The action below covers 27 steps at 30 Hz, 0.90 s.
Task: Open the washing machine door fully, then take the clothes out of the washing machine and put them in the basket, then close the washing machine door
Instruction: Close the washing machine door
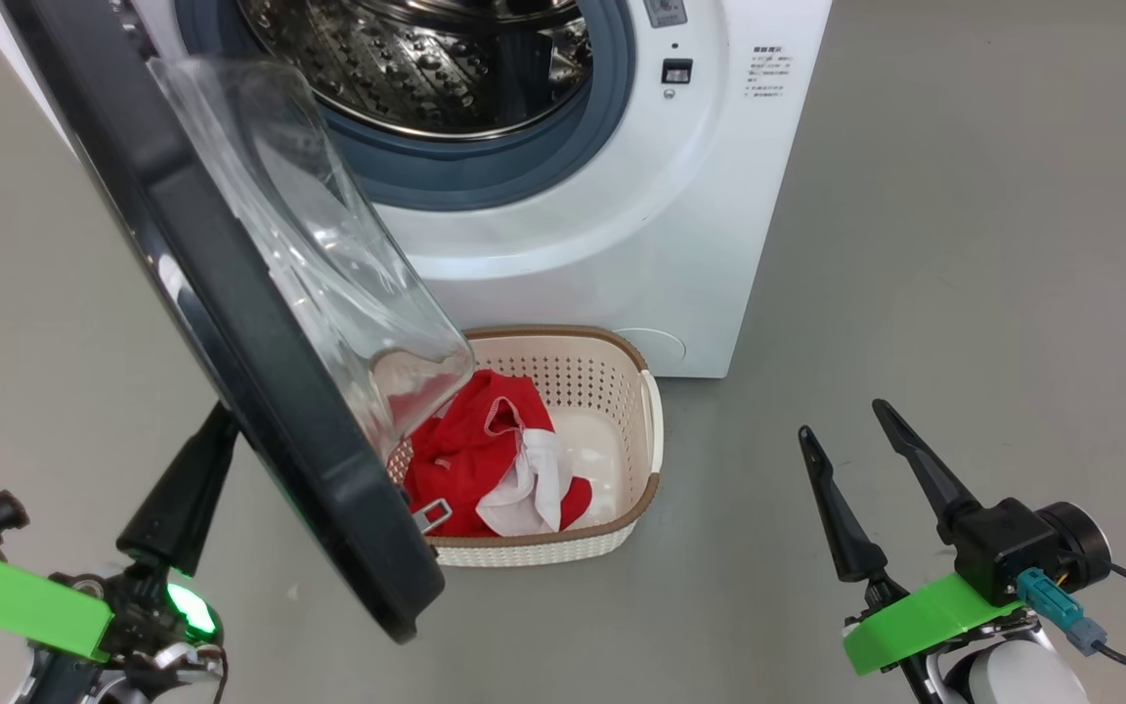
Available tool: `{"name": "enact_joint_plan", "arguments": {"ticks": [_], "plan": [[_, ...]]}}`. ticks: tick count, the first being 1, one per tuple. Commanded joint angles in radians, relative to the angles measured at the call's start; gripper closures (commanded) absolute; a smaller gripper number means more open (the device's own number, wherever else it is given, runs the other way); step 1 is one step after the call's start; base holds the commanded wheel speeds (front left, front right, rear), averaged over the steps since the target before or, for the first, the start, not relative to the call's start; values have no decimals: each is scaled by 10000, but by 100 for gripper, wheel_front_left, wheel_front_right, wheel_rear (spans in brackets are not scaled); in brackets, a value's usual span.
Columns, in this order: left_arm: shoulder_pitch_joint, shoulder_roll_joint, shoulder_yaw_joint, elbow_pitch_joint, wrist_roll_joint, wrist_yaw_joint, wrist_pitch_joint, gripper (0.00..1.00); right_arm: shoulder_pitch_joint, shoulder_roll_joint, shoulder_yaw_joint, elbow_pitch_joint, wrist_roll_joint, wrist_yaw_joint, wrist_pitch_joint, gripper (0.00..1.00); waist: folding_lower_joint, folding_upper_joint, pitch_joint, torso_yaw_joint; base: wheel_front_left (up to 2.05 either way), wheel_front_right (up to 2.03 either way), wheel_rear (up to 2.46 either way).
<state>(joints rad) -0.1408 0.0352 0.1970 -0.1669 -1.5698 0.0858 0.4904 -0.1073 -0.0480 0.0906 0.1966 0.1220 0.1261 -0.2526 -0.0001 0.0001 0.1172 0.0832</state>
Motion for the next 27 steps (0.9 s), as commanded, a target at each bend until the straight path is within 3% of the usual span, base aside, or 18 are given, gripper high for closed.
{"name": "enact_joint_plan", "arguments": {"ticks": [1, 13, 14, 15, 21, 27], "plan": [[-135, 151, 191, -343, -64, -157, -17, 100, -400, -22, 191, -278, 45, 46, -91, 0, 1, -1, 4, -16, 0, 0, 0], [-55, 151, 261, -203, 167, -110, -698, 100, -379, -22, 153, -274, 49, 46, -91, 0, 1, -1, -21, 98, 0, 0, 0], [-68, 151, 329, -201, 210, -131, -826, 65, -383, -22, 151, -268, 48, 46, -91, 0, 1, -1, -21, 113, 0, 0, 0], [-85, 151, 394, -197, 284, -171, -955, 1, -386, -22, 144, -263, 46, 46, -91, 0, 1, -1, -20, 132, 0, 0, 0], [-111, 358, 583, -83, 1138, -506, -1693, 0, -367, -22, 112, -244, 17, 46, -91, 0, 1, -1, -27, 260, 0, 0, 0], [116, 1032, 240, 1, 3832, -1146, -3055, 0, -336, -22, 124, -232, 20, 46, -91, 0, 1, -1, -32, 366, 0, 0, 0]]}}
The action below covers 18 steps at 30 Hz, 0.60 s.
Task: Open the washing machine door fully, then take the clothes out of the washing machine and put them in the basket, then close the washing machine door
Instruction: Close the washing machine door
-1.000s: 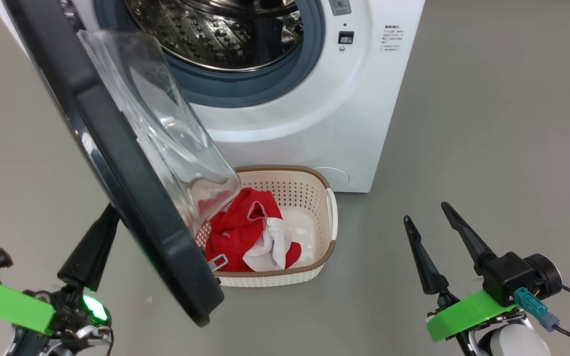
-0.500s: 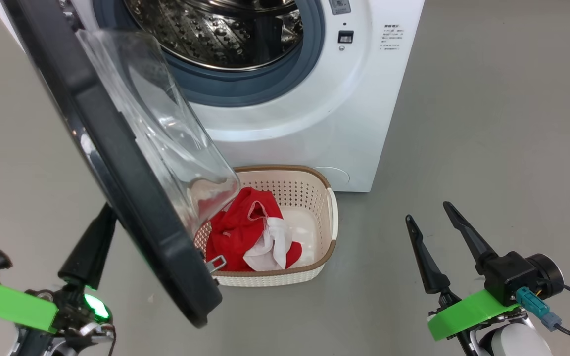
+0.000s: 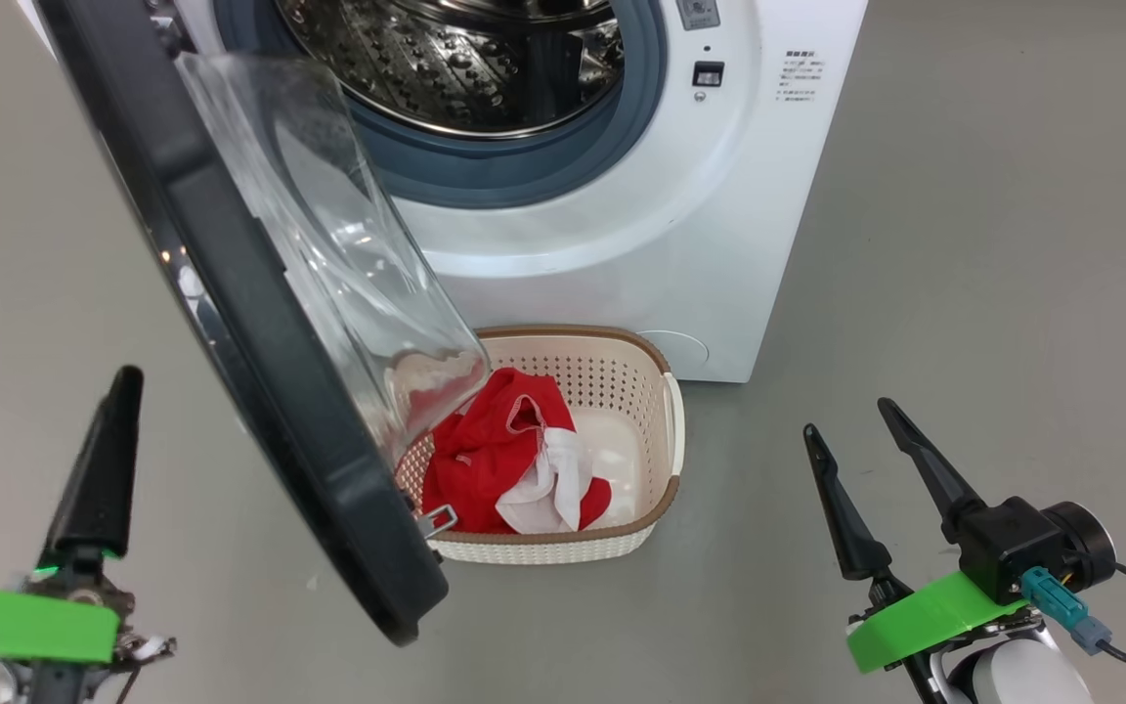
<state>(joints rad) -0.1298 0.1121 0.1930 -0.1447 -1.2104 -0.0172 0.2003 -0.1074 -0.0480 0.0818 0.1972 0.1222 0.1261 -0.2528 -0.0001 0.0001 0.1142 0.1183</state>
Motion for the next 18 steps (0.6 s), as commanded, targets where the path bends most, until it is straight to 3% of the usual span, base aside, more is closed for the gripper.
{"name": "enact_joint_plan", "arguments": {"ticks": [1, 8, 12, 18], "plan": [[17, 249, 234, -228, 545, -219, -423, 0, -328, -22, 206, -238, 19, 46, -89, 0, 1, -1, -9, 28, 0, 0, 0], [406, 666, -325, -384, 3663, -649, -2386, 0, -266, -22, 198, -212, 60, 46, -89, 0, 1, -1, -99, 89, 0, 0, 0], [665, 905, -772, -343, 5604, -398, -3311, 0, -250, -22, 216, -199, 65, 46, -89, 0, 1, -1, -160, 80, 0, 0, 0], [1075, 916, -1259, -258, 7268, 5, -4121, 0, -200, -22, 241, -199, 131, 46, -89, 0, 1, -1, -207, 41, 0, 0, 0]]}}
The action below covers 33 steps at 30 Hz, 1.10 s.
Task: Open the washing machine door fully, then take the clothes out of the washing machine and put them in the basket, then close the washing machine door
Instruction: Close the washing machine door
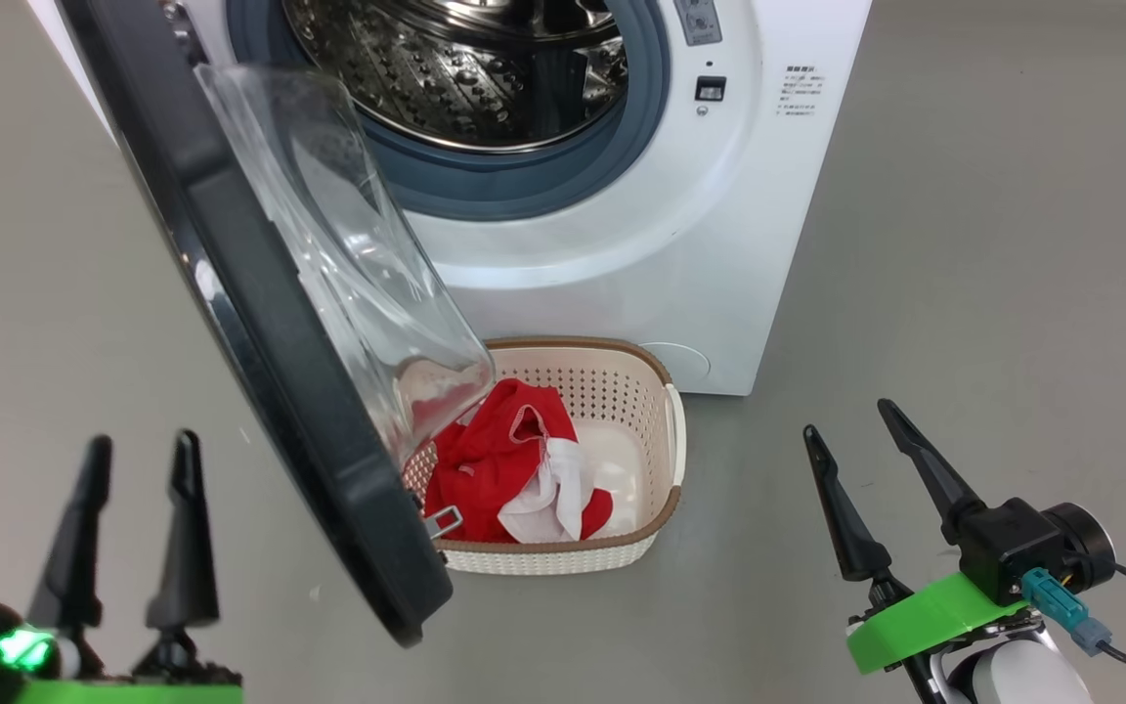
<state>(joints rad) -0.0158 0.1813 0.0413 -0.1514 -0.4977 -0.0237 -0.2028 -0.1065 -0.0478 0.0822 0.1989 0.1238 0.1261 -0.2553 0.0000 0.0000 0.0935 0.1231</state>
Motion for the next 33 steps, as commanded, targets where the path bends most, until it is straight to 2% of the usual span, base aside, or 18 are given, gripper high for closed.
{"name": "enact_joint_plan", "arguments": {"ticks": [1, 5, 15, 22, 33], "plan": [[3, 205, 174, -151, 277, 101, -127, 0, -203, -24, 235, -214, 127, 46, -65, 0, 0, 0, -3, -11, 0, 0, 0], [168, 209, -46, -115, 725, 202, -227, 0, -206, -24, 226, -220, 135, 46, -65, 0, 0, 0, 18, -28, 0, 0, 0], [556, 47, -146, 1, 1803, 869, -488, 0, -254, -24, 205, -256, 123, 46, -65, 0, 0, 0, 83, -139, 0, 0, 0], [763, -141, -154, 114, 1890, 990, -543, 0, -259, -24, 143, -283, 146, 46, -65, 0, 0, 0, 123, -137, 0, 0, 0], [774, -139, -84, 153, 1924, 1038, -567, 0, -231, -24, 140, -298, 153, 46, -65, 0, 0, 0, 55, -87, 0, 0, 0]]}}
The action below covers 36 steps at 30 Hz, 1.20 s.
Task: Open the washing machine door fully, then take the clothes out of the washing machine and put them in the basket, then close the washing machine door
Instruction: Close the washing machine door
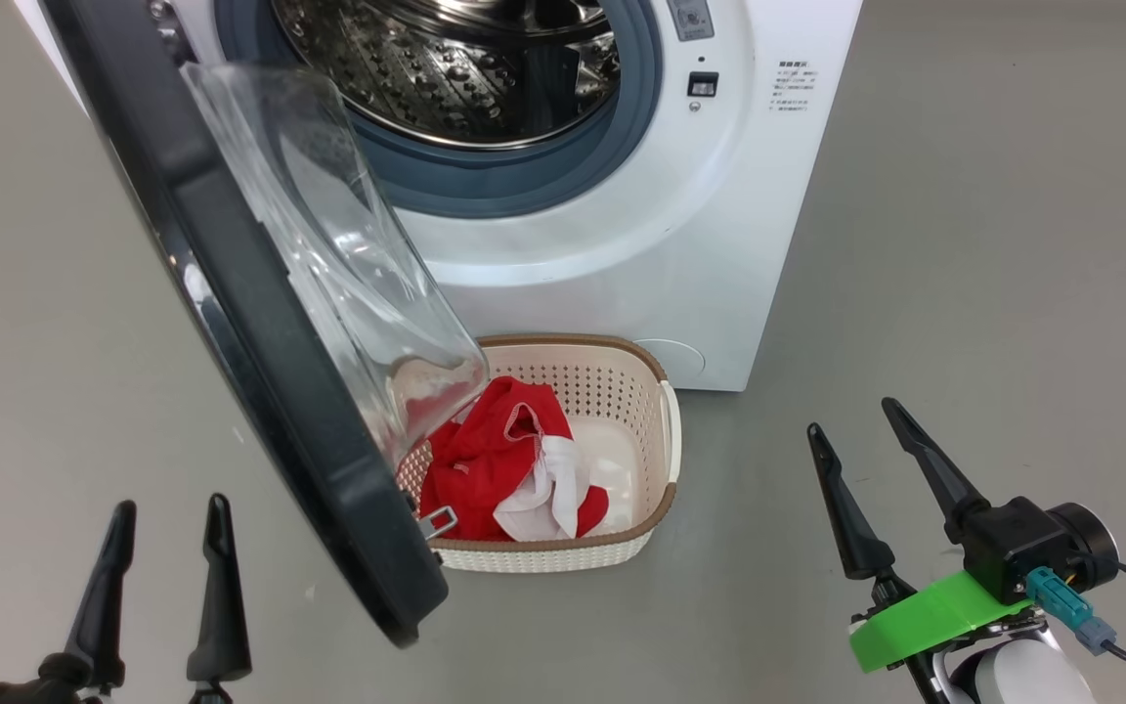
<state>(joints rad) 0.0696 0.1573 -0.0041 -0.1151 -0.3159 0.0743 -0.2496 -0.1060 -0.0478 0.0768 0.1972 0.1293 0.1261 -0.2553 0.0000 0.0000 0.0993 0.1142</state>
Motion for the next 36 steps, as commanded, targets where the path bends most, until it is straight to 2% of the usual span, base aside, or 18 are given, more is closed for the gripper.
{"name": "enact_joint_plan", "arguments": {"ticks": [1, 2, 3, 4, 9, 14, 15, 22, 23, 25, 32, 36], "plan": [[-80, 92, 369, -225, 86, 57, -100, 0, -231, -24, 189, -278, 99, 46, -65, 0, 0, 0, -3, 5, 0, 0, 0], [-78, 97, 364, -238, 79, 55, -100, 21, -228, -24, 186, -276, 104, 46, -65, 0, 0, 0, -4, 5, 0, 0, 0], [-84, 63, 356, -254, 1, 37, -77, 55, -226, -24, 187, -273, 106, 46, -65, 0, 0, 0, -8, 4, 0, 0, 0], [-102, 30, 358, -288, -83, 24, -52, 100, -225, -24, 190, -272, 110, 46, -65, 0, 0, 0, 0, 3, 0, 0, 0], [-276, -99, 388, -482, -583, -117, 89, 100, -223, -24, 166, -303, 105, 46, -65, 0, 0, 0, 46, 20, 0, 0, 0], [-682, -473, 677, -627, -2238, -530, 449, 100, -233, -24, 104, -322, 53, 46, -65, 0, 0, 0, 82, 47, 0, 0, 0], [-682, -473, 677, -627, -2238, -530, 449, 100, -233, -24, 104, -322, 53, 46, -65, 0, 0, 0, 82, 47, 0, 0, 0], [-1555, -795, 1437, -932, -5925, -1089, 1707, 100, -289, -24, 45, -363, -16, 46, -65, 0, 0, 0, 122, 54, 0, 0, 0], [-1838, -873, 1682, -1107, -7246, -1071, 2178, 100, -286, -24, 67, -373, -25, 46, -65, 0, 0, 0, 151, 39, 0, 0, 0], [-2102, -902, 1915, -1299, -8218, -939, 2580, 100, -298, -24, 83, -375, -26, 46, -65, 0, 0, 0, 204, 21, 0, 0, 0], [-2897, -970, 2494, -1323, -11184, 36, 3994, 100, -371, -24, 133, -385, -28, 46, -65, 0, 0, 0, 389, -124, 0, 0, 0], [-3162, -985, 2669, -1413, -12283, 530, 4599, 100, -418, -24, 111, -397, -47, 46, -65, 0, 0, 0, 491, -240, 0, 0, 0]]}}
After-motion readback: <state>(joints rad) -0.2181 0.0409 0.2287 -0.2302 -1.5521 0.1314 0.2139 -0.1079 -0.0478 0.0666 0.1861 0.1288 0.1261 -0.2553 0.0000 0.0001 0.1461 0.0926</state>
